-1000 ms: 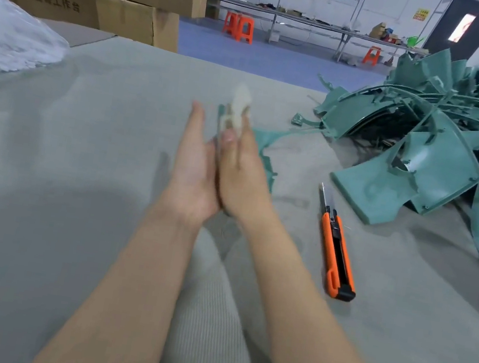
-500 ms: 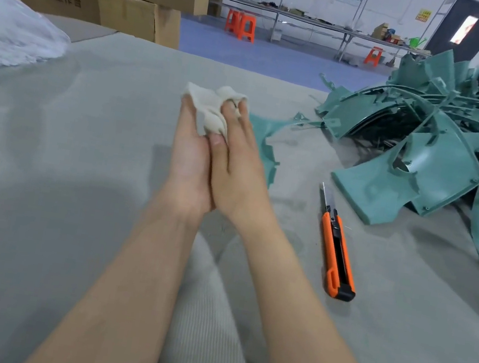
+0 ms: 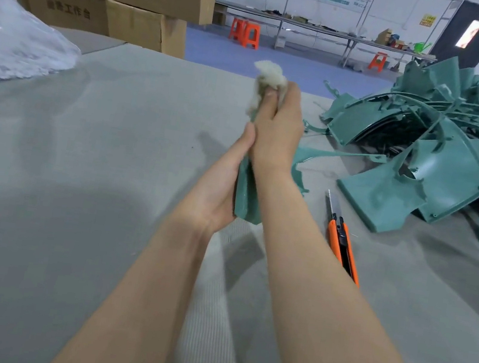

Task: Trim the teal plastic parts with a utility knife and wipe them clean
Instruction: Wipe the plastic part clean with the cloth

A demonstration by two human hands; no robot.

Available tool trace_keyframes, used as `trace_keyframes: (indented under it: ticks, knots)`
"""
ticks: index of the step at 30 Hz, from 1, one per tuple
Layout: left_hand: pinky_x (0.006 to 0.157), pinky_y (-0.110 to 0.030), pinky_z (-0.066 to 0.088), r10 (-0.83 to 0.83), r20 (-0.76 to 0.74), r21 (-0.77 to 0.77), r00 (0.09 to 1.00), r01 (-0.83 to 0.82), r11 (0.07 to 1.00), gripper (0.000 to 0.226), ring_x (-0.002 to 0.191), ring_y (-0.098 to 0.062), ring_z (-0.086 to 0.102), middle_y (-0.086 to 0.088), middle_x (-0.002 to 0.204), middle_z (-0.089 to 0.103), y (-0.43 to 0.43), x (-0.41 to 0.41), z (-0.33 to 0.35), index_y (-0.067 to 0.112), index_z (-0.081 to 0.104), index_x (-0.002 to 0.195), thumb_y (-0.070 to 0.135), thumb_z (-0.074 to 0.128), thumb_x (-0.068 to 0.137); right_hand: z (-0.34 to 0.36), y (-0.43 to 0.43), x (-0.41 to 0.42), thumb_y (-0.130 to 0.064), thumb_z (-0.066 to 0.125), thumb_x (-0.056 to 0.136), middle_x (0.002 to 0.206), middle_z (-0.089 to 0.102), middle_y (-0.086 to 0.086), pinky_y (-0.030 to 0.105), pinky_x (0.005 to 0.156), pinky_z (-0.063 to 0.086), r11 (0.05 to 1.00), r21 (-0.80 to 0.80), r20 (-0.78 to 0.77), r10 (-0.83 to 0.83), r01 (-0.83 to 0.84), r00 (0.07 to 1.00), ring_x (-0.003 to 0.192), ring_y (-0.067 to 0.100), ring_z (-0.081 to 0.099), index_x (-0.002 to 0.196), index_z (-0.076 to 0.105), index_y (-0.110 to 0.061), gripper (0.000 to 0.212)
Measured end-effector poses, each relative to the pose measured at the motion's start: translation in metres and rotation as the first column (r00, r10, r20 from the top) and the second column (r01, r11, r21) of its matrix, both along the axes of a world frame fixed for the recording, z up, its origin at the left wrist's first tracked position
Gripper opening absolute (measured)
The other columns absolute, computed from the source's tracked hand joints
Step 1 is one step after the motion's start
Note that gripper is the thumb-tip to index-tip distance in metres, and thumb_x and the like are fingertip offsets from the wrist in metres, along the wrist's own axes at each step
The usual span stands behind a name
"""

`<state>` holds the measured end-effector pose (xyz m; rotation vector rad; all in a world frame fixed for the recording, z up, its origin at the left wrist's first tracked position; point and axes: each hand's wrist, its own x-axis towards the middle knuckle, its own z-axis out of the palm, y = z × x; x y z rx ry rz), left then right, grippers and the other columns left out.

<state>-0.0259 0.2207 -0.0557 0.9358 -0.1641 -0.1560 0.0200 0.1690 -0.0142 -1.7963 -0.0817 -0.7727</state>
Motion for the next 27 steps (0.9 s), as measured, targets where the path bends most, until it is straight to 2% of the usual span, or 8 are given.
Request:
trace_keyframes:
  ticks: [5, 10, 13, 15, 17, 21, 24, 27]
  knots:
    - [0.09, -0.025, 0.053, 0.04, 0.082, 0.141, 0.996, -0.052, 0.989, 0.039, 0.109, -0.011, 0.063, -0.001, 0.134, 0.059, -0.002, 0.008, -0.007, 0.02, 0.045, 0.142, 0.015, 0.034, 0.105, -0.015, -0.023, 0.011, -0.018, 0.044, 0.102, 0.088, 0.058, -0.004, 0.026, 0.08, 0.044, 0.898, 0.44, -0.156, 0.058, 0.017, 0.986, 0.084, 0.014, 0.057, 0.102, 0.056, -0.01, 0.014]
    - [0.076, -0.024, 0.054, 0.254, -0.035, 0.192, 0.966, -0.243, 0.951, 0.033, 0.087, -0.016, 0.065, -0.005, 0.104, 0.067, 0.004, 0.015, -0.011, 0.018, 0.059, 0.118, 0.007, 0.032, 0.103, -0.049, -0.032, -0.005, -0.025, 0.047, 0.102, 0.098, 0.063, 0.004, 0.037, 0.094, 0.05, 0.741, 0.672, -0.251, 0.215, 0.01, 0.944, 0.097, 0.021, 0.061, 0.092, 0.054, -0.02, 0.014]
    - [0.071, -0.025, 0.051, 0.285, -0.139, 0.213, 0.948, -0.252, 0.944, 0.028, 0.076, -0.016, 0.062, -0.002, 0.083, 0.067, 0.014, 0.018, -0.01, 0.015, 0.063, 0.095, 0.022, 0.037, 0.1, -0.054, -0.025, -0.021, -0.026, 0.048, 0.101, 0.095, 0.064, 0.001, 0.032, 0.086, 0.047, 0.882, 0.471, -0.259, 0.139, -0.001, 0.956, 0.092, 0.018, 0.061, 0.094, 0.055, -0.021, 0.011]
    - [0.085, -0.031, 0.047, 0.263, -0.186, 0.188, 0.947, -0.229, 0.955, 0.049, 0.091, -0.019, 0.061, -0.004, 0.093, 0.066, 0.019, 0.018, -0.007, 0.014, 0.062, 0.107, 0.045, 0.025, 0.102, -0.05, -0.013, -0.036, -0.022, 0.051, 0.099, 0.086, 0.063, -0.007, 0.028, 0.079, 0.044, 0.954, 0.29, -0.155, 0.127, -0.078, 0.98, 0.082, 0.009, 0.057, 0.095, 0.061, -0.021, 0.011]
    - [0.094, -0.03, 0.047, 0.263, -0.166, 0.089, 0.95, -0.251, 0.964, 0.064, 0.1, -0.018, 0.064, -0.007, 0.095, 0.068, 0.024, 0.017, -0.003, 0.012, 0.061, 0.109, 0.055, 0.014, 0.101, -0.045, 0.002, -0.049, -0.017, 0.052, 0.098, 0.105, 0.069, -0.002, 0.027, 0.088, 0.046, 0.963, 0.132, -0.099, 0.247, -0.234, 0.964, 0.096, 0.011, 0.061, 0.114, 0.065, -0.013, 0.021]
    - [0.057, -0.012, 0.044, 0.324, -0.11, -0.104, 0.94, -0.335, 0.936, 0.049, 0.05, 0.002, 0.055, 0.01, 0.051, 0.055, 0.028, 0.008, 0.009, 0.022, 0.049, 0.075, 0.049, 0.019, 0.103, -0.049, 0.023, -0.064, -0.014, 0.045, 0.102, 0.106, 0.064, -0.001, 0.026, 0.086, 0.041, 0.889, -0.1, -0.137, 0.433, -0.448, 0.891, 0.097, 0.012, 0.056, 0.12, 0.062, -0.002, 0.027]
    - [0.073, -0.017, 0.049, 0.329, -0.037, -0.12, 0.943, -0.331, 0.936, 0.054, 0.08, -0.007, 0.065, 0.001, 0.087, 0.063, 0.028, 0.001, 0.02, 0.018, 0.055, 0.088, 0.056, 0.019, 0.1, -0.044, 0.025, -0.06, -0.013, 0.041, 0.103, 0.134, 0.059, 0.015, 0.028, 0.1, 0.038, 0.921, -0.136, -0.067, 0.358, -0.364, 0.931, 0.123, 0.026, 0.054, 0.137, 0.052, -0.006, 0.036]
    - [0.102, -0.028, 0.04, 0.097, 0.093, -0.05, 0.991, -0.093, 0.994, 0.068, 0.115, -0.02, 0.057, -0.008, 0.11, 0.055, 0.018, -0.008, 0.029, 0.014, 0.053, 0.108, 0.066, 0.012, 0.094, -0.034, 0.017, -0.046, -0.007, 0.042, 0.101, 0.131, 0.06, 0.017, 0.019, 0.096, 0.033, 0.979, -0.1, 0.042, 0.185, -0.18, 0.982, 0.125, 0.029, 0.052, 0.136, 0.053, -0.004, 0.037]
